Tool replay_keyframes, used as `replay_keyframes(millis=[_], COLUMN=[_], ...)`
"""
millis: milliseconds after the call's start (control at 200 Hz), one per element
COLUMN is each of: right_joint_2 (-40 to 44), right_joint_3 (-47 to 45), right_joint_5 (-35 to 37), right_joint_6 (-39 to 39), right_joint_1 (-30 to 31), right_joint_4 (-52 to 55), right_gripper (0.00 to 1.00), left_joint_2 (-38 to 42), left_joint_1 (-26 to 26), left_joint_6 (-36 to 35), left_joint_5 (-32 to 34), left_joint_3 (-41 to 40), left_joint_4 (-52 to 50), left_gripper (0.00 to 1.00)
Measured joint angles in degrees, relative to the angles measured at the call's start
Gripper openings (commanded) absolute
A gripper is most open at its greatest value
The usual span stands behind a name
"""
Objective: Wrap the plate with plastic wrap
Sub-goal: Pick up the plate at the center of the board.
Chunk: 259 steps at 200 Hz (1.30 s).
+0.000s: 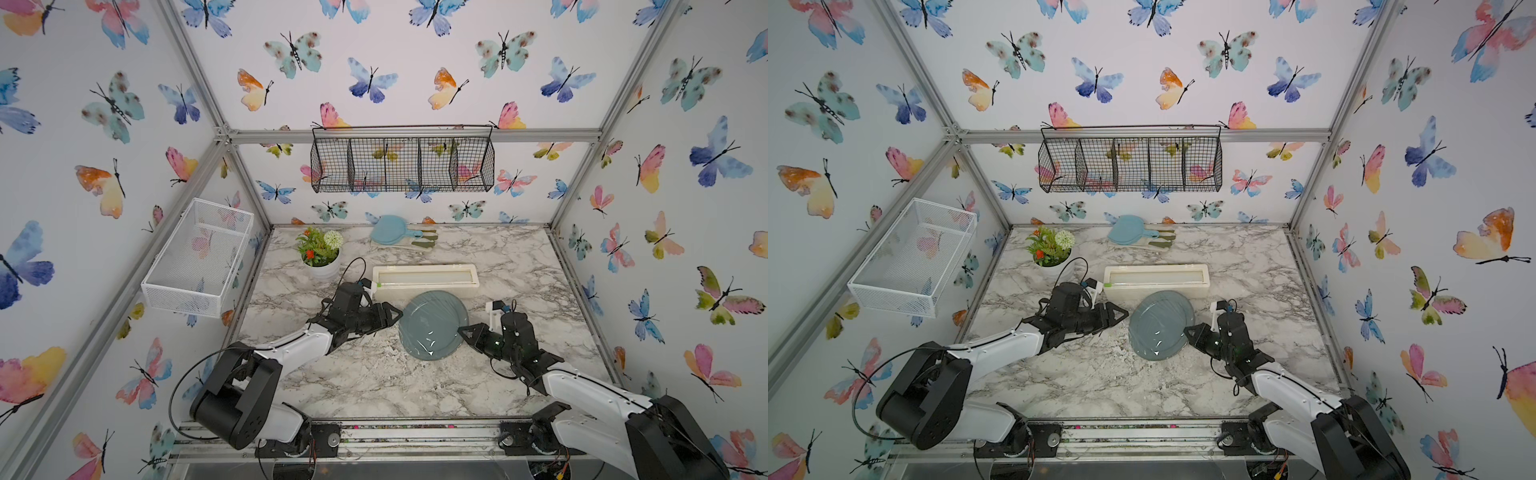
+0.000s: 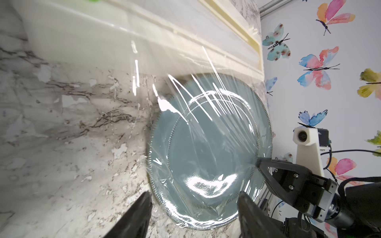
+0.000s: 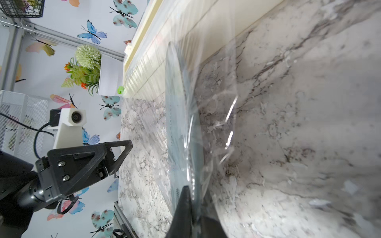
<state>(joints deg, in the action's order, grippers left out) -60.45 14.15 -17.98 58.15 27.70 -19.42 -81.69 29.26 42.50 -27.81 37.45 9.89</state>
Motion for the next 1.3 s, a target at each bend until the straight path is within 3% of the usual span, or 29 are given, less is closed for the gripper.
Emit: replay_keyframes(millis=[340, 420, 586, 776, 1001, 1296], right_joint_2=[-3.5, -4.0, -3.4, -2.4, -2.3, -3.1], right_joint_3=[-3.2, -3.7, -6.0, -6.0, -6.0, -5.0], right_joint_5=[-1.4, -1.6, -1.5, -1.1, -0.2, -0.1], right_joint_6=[5.9, 7.0, 9.4, 9.9, 11.8, 12.7], right_joint_1=[-0.2, -0.2, -0.5, -0.7, -0.7, -0.7], right_joint_4=[-9.6, -11.6, -16.2, -15.7, -15.8, -15.8], right_gripper=[0.02, 0.02, 0.02, 0.02, 0.02, 0.02], left_joint_2=[1.7, 1.6, 2.2, 6.3, 6.9, -2.0], left_joint_1=[0.9, 1.0, 1.0, 0.0, -0.7, -0.1], left_joint_6=[0.7, 0.4, 0.2, 2.4, 10.7, 17.3], left_joint_5=[-1.2, -1.5, -1.8, -3.8, -9.0, -12.5], left_joint_3=[2.3, 2.5, -0.5, -8.9, -19.2, -20.1], left_joint_4=[-2.0, -2.1, -2.2, 0.3, 15.5, 30.8], left_gripper=[0.68, 0.65, 0.48, 0.5, 0.5, 0.48])
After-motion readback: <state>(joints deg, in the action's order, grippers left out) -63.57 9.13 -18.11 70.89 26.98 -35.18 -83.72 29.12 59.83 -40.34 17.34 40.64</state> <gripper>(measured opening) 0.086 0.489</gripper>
